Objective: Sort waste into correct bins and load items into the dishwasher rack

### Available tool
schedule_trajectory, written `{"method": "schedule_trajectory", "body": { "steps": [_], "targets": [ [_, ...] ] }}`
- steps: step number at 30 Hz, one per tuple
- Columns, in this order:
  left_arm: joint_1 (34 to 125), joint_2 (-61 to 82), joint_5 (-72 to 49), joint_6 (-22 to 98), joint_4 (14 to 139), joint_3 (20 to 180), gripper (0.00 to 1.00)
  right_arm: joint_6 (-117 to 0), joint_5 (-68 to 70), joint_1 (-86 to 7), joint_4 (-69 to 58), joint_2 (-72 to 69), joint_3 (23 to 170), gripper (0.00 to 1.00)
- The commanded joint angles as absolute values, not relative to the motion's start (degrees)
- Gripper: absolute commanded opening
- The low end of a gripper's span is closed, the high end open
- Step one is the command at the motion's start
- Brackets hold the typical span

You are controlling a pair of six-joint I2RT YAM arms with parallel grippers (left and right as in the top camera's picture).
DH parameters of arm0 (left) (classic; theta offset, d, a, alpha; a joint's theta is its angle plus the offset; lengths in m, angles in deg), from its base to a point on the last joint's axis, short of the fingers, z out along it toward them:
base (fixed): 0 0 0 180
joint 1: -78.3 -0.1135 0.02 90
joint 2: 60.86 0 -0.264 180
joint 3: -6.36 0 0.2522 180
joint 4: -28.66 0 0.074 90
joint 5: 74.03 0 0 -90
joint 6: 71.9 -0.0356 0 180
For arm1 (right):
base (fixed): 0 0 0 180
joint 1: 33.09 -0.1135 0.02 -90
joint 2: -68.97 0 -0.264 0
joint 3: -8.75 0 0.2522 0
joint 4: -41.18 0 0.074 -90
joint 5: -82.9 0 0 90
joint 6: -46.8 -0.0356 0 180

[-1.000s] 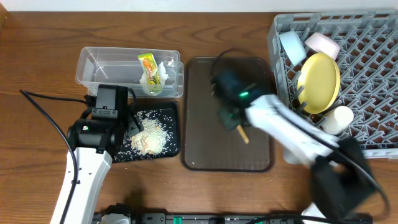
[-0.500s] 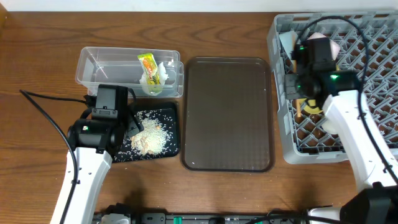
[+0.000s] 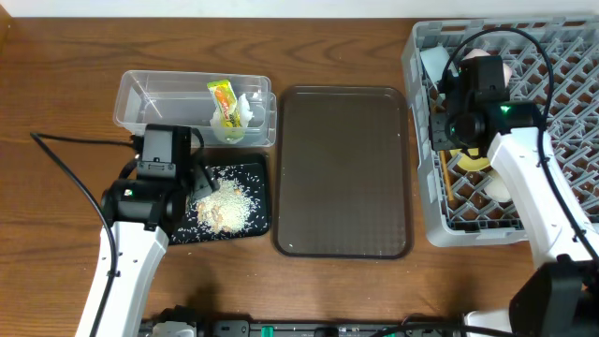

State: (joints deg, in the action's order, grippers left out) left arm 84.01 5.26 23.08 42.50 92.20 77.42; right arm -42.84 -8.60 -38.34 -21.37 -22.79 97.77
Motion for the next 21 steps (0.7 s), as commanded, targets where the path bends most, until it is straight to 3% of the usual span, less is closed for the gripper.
{"method": "schedule_trajectory", "body": {
  "steps": [1,11,17,19,21],
  "targets": [
    [83.8,5.5,15.1,35.4,90.8,80.2,0.83,-43.7,-4.5,-38.0,-22.6,-18.2,97.9,0.40],
    [83.8,3.2,13.8,32.8,102.1,79.9,0.83,-47.7,-3.4,-38.0,-24.7,-7.8,96.5,0.46],
    [84.8,-10.9,13.6,27.0,101.9,76.5,0.83,-48.7,-3.4,-39.4,-21.7,3.0,86.1,0.53],
    [85.9,-17.4,13.6,26.9,101.0,74.5,0.83,-48.7,-3.9,-40.8,-19.1,9.1,80.3,0.72],
    [87.0,-23.9,13.6,27.4,99.8,72.0,0.84,-48.8,-4.1,-41.9,-16.1,15.5,74.7,0.99]
  ]
}}
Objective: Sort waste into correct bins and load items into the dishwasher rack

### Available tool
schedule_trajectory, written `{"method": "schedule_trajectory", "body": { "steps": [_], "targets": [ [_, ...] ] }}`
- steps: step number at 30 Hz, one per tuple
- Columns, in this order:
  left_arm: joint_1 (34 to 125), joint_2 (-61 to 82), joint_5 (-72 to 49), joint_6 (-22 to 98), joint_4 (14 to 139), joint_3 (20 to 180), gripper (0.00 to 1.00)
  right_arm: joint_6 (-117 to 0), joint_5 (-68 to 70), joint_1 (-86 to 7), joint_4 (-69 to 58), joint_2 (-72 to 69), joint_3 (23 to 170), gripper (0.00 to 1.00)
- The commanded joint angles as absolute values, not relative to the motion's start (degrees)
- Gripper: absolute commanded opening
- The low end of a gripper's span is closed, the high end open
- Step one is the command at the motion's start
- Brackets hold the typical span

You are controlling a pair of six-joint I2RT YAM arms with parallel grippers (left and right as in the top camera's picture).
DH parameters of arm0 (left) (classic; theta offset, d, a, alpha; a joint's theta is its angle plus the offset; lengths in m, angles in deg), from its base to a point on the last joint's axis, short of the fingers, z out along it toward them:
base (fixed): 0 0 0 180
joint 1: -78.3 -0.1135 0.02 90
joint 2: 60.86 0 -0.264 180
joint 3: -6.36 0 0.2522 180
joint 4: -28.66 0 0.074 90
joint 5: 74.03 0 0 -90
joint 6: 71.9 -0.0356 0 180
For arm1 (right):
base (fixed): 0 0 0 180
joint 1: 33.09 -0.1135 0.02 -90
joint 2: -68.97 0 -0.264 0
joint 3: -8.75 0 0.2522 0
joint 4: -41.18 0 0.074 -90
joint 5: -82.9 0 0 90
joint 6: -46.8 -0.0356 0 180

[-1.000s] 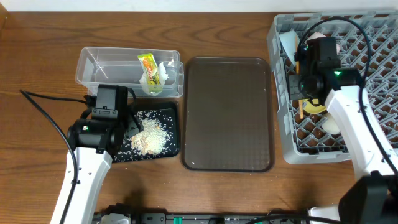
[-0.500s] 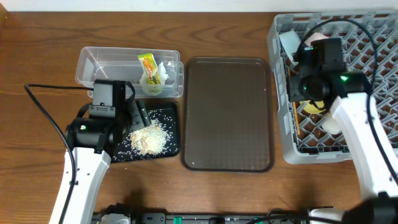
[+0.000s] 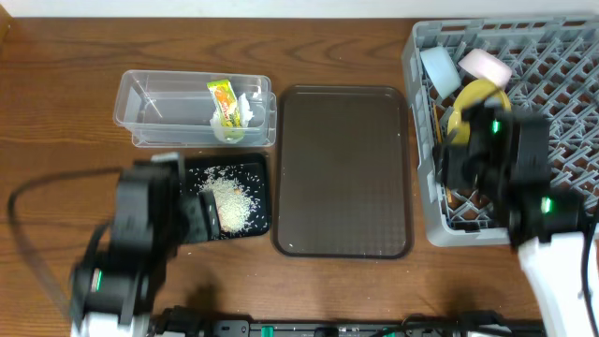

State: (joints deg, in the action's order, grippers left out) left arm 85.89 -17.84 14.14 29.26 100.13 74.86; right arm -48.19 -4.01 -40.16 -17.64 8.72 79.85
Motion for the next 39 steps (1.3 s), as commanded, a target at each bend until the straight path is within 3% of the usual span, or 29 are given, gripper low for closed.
{"method": "schedule_trajectory", "body": {
  "steps": [1,4,5,27,33,39],
  "targets": [
    [87.1,-26.5,13.6,27.6,99.4,71.0,0.84,-49.3,-4.1,-42.2,-15.1,18.1,72.4,0.99],
    [87.1,-32.3,13.6,28.4,98.4,70.1,0.84,-50.9,-4.0,-42.1,-15.0,25.1,67.7,0.99],
    [87.1,-33.6,13.6,28.4,97.9,70.1,0.98,-50.9,-3.9,-42.2,-15.4,27.0,66.6,0.99],
    [87.1,-36.3,13.6,28.4,99.2,70.1,0.98,-50.9,-3.7,-42.7,-27.7,33.1,64.3,0.99],
    [87.1,-36.3,13.6,28.4,99.2,70.1,0.98,-47.3,-3.8,-41.6,-19.1,39.3,62.5,0.99],
    [87.1,-36.3,13.6,28.4,99.2,70.1,0.98,-45.7,-3.4,-38.2,-2.7,52.5,50.8,0.99]
  ]
}}
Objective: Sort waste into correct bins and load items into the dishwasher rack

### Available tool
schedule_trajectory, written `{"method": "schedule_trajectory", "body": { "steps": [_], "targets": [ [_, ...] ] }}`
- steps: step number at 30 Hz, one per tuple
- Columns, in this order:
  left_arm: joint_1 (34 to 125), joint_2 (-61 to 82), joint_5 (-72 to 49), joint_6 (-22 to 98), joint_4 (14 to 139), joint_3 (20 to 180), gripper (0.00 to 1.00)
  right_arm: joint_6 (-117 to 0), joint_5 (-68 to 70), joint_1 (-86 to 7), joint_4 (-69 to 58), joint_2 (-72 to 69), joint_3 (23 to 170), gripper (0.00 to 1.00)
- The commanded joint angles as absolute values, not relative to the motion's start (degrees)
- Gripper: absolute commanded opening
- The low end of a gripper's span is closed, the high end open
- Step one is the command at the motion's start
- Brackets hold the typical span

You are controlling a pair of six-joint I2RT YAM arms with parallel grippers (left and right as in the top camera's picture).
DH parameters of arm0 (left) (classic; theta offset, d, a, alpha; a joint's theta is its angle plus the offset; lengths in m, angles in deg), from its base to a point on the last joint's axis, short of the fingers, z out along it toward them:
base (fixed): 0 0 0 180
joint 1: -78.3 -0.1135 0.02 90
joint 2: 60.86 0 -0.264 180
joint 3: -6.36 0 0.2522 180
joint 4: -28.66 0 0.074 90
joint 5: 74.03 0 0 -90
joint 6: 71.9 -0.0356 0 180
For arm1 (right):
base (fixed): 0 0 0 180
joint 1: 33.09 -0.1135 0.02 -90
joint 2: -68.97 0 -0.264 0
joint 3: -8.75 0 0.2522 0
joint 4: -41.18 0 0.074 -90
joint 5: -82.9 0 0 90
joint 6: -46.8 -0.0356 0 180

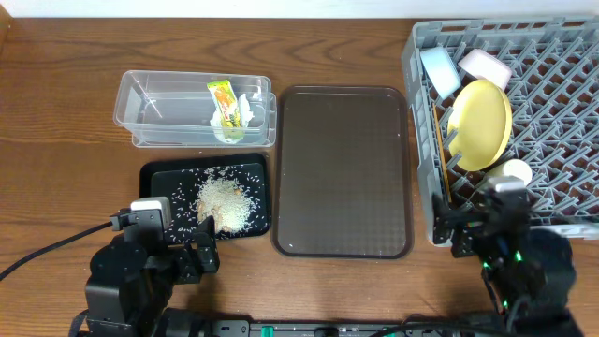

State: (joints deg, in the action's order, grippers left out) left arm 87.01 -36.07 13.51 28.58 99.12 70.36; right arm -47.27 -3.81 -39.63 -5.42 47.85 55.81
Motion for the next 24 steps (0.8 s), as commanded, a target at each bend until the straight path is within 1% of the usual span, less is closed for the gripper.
{"method": "schedule_trajectory", "body": {
  "steps": [1,7,9,12,16,24],
  "targets": [
    [87.1,-36.3,13.6,28.4,99.2,70.1,0.98,-45.7,-3.4,-38.1,0.3,55.0,48.0,0.99],
    [87.1,-36.3,13.6,28.4,99.2,70.1,0.98,-45.7,-5.8,-37.9,17.9,68.1,33.1,0.99],
    [87.1,-36.3,13.6,28.4,99.2,70.1,0.98,-45.7,-6.4,-37.6,25.7,68.3,28.6,0.99],
    [87.1,-36.3,13.6,28.4,99.2,70.1,0.98,-45.8,-6.3,-37.5,32.1,68.5,23.2,0.99],
    [87.1,-36.3,13.6,28.4,99.2,70.1,0.98,-46.2,-6.0,-37.5,22.8,68.6,22.9,0.99],
    [87.1,-36.3,13.6,28.4,99.2,70.1,0.98,-46.1,-5.6,-37.5,23.3,68.3,22.8,0.99]
  ]
}}
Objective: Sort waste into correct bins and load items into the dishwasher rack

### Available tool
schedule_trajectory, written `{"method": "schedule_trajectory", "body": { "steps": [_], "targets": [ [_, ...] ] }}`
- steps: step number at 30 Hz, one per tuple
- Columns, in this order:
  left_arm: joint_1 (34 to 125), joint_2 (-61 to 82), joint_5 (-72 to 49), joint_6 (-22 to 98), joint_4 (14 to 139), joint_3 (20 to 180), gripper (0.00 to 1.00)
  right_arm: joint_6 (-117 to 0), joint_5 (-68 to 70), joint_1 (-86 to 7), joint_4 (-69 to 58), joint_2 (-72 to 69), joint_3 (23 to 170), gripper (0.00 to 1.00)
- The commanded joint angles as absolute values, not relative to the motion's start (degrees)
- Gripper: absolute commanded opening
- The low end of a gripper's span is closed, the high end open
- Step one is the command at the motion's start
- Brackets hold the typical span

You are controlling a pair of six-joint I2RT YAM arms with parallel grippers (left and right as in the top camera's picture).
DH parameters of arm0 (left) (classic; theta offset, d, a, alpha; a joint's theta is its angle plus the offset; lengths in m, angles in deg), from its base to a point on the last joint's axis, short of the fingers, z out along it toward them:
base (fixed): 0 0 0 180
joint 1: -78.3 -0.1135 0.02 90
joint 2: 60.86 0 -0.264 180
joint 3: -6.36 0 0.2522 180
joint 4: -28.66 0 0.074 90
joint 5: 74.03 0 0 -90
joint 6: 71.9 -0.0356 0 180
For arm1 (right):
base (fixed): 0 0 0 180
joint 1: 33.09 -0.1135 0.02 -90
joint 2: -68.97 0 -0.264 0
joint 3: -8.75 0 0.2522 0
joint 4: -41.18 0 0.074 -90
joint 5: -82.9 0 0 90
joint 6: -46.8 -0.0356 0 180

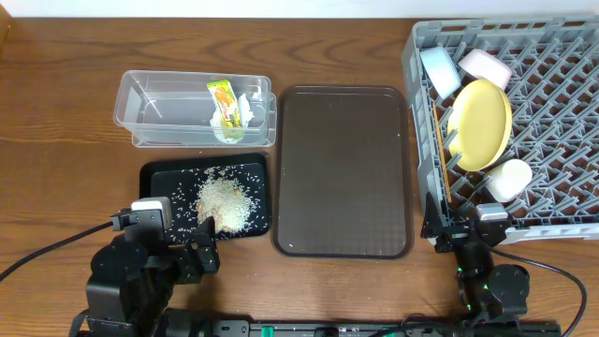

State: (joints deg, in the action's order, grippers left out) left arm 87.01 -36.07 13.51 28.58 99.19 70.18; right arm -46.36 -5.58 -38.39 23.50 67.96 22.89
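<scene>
The grey dishwasher rack (562, 56) at the right holds a yellow plate (480, 124) on edge, a white cup (508, 180), a pink bowl (484, 67), a pale cup (438, 70) and chopsticks (442, 159). A clear bin (150, 108) at the back left contains a yellow wrapper (221, 96) and white tissue (245, 112). In front of it a black tray (154, 178) carries loose rice (223, 198). My left gripper (201, 245) sits low at the front edge, just in front of the black tray. My right gripper (459, 232) sits low by the rack's front left corner. Nothing shows in either; how their jaws stand is unclear.
A brown serving tray (344, 170) lies bare between the black tray and the rack. A second clear bin (267, 131) is nested under the first. Cables run from both arms along the table's front edge.
My right arm has drawn further back toward the front edge and shows smaller. The left arm and all the items are where they were.
First my left gripper was over the black rice tray and my right gripper over the rack's left side, covering the plate. Then both arms were nearer the front. Later both sat at the front edge, with the plate and cups standing uncovered in the rack.
</scene>
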Motion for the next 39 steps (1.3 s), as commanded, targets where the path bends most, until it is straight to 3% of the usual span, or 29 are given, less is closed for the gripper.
{"method": "schedule_trajectory", "body": {
  "steps": [1,30,39],
  "targets": [
    [87.1,-36.3,13.6,28.4,99.2,70.1,0.98,-46.1,-5.6,-37.5,23.3,68.3,22.8,0.99],
    [85.3,-39.6,14.1,27.5,101.3,69.5,0.98,-46.1,-5.6,-37.5,23.3,68.3,22.8,0.99],
    [79.0,-53.9,14.0,26.7,82.8,49.8,0.98,-46.1,-5.6,-37.5,23.3,68.3,22.8,0.99]
  ]
}}
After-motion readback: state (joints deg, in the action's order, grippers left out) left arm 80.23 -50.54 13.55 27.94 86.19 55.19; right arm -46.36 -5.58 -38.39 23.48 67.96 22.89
